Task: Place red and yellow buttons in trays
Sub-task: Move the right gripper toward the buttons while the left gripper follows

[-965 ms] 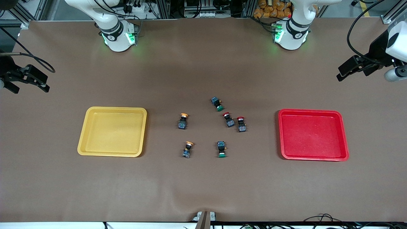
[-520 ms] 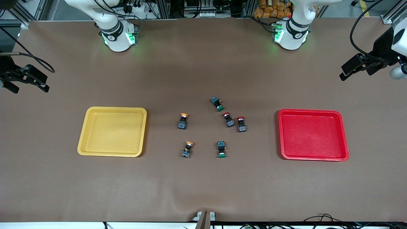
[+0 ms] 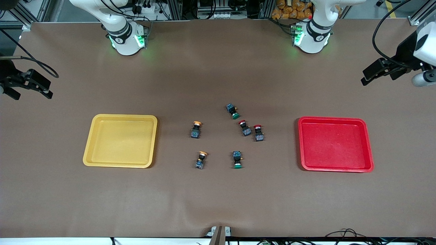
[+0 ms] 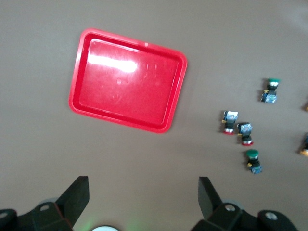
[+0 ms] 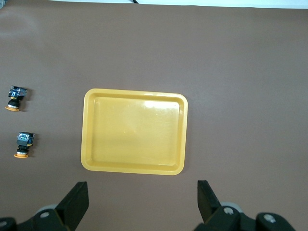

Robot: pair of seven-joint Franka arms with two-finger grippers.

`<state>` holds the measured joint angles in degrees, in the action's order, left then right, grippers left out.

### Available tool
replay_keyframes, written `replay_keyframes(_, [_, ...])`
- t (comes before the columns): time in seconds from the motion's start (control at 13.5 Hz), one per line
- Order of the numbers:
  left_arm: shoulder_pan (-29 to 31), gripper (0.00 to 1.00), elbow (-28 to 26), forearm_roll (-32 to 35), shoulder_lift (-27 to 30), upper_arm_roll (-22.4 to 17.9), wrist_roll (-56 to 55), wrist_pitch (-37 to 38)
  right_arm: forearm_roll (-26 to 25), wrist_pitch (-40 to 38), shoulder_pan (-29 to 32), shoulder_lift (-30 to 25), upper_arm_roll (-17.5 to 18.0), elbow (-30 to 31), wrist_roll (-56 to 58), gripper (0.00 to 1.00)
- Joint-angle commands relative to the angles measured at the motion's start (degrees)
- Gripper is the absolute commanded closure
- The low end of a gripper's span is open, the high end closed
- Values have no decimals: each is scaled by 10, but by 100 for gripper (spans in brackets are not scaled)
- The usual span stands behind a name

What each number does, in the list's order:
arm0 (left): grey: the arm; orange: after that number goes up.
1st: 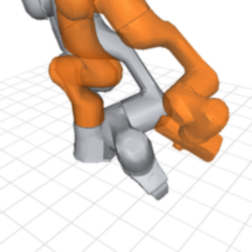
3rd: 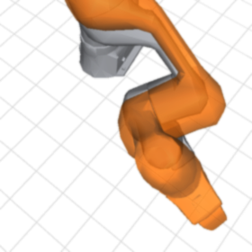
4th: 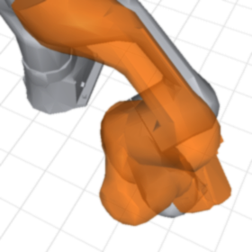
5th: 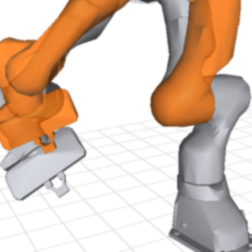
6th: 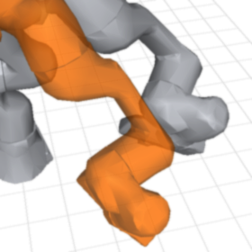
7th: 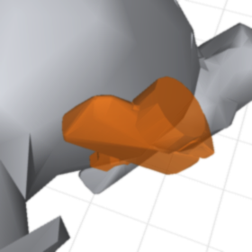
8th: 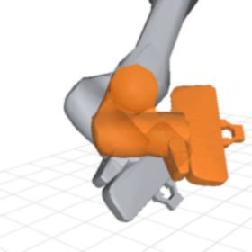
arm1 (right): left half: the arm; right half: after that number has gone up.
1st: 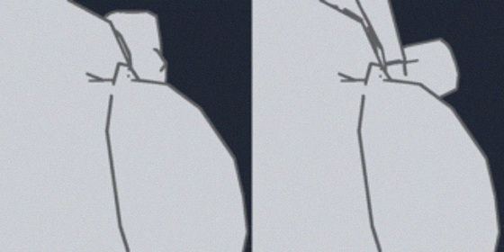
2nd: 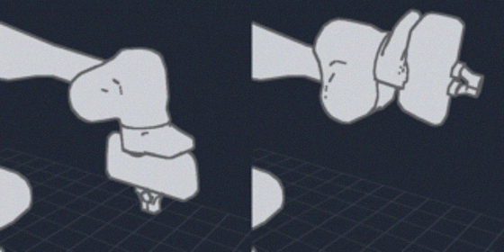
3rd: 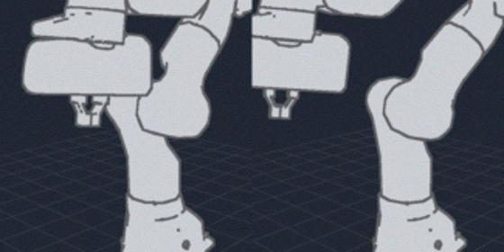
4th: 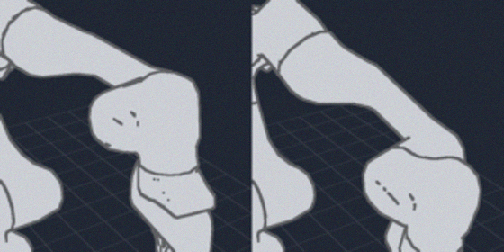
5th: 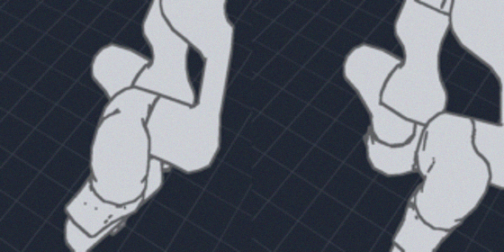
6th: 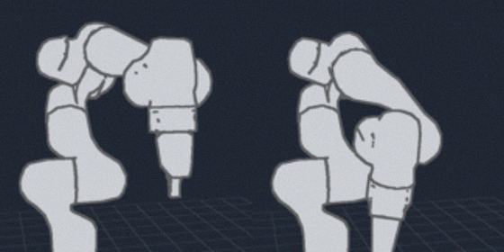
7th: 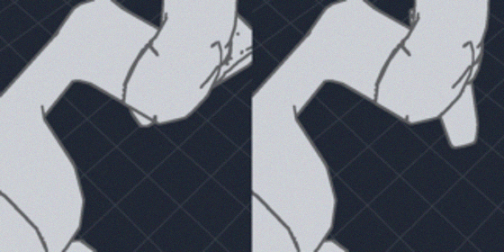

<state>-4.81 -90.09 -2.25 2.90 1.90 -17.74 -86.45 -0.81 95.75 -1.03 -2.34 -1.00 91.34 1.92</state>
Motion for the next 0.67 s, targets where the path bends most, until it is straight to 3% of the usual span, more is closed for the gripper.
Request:
replay_keyframes(0.0, [-7, 0, 10, 3, -18, 21, 1, 15, -5, -7, -7, 8, 0, -14, -10, 0])
replay_keyframes(0.37, [-23, 0, 13, 6, -106, 47, -4, -3, 4, -2, -61, 51, 0, -14, -11, 0])
replay_keyframes(0.59, [-49, 0, 11, 4, -153, 49, -28, -49, 68, 45, -101, 107, 0, -15, -18, 0])
